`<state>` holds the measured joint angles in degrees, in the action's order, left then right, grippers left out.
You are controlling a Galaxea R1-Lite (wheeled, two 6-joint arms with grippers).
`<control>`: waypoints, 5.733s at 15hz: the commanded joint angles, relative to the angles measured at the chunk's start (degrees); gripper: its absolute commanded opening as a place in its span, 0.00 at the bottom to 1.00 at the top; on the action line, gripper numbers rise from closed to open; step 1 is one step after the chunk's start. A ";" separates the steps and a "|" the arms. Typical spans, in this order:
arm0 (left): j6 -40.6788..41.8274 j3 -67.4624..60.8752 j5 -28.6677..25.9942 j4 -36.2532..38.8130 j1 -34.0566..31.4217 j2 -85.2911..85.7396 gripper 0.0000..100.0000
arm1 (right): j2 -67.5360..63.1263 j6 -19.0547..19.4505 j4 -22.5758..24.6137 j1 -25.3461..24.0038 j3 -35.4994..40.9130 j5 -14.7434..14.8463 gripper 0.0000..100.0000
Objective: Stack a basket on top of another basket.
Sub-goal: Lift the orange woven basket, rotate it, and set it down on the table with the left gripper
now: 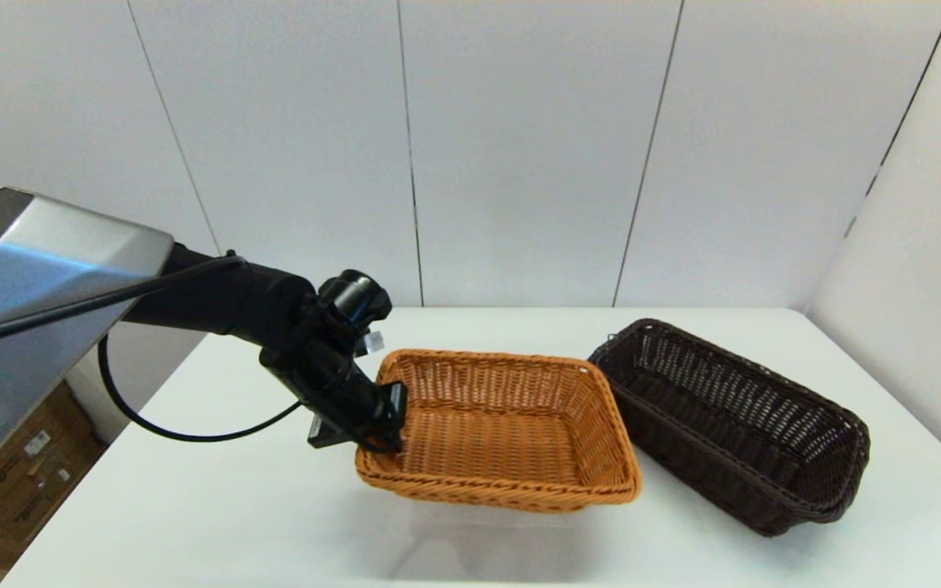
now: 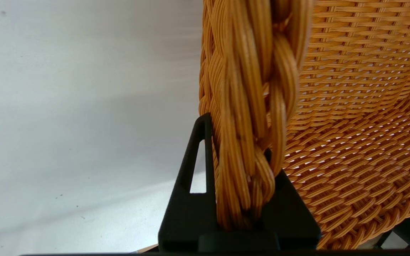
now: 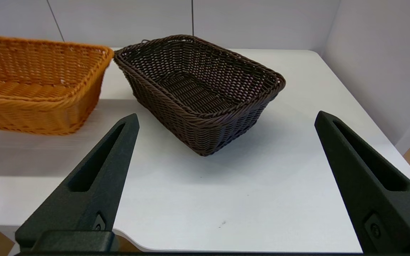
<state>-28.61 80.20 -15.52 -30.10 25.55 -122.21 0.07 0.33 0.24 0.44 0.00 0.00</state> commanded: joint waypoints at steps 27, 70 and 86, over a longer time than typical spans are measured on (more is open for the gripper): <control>0.84 -3.82 -0.13 2.33 2.31 -2.42 0.00 | 0.01 0.20 0.11 0.00 0.00 -0.09 1.00; -6.98 -1.19 6.55 3.64 1.52 1.62 1.00 | 0.01 0.20 0.02 0.00 0.00 -0.09 1.00; -4.08 -16.22 26.86 -16.84 -3.93 68.51 1.00 | 0.01 -0.07 0.02 0.00 0.00 0.00 1.00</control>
<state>-31.98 71.35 8.09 -43.93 21.38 -70.51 0.07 0.24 0.24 0.44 0.00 0.00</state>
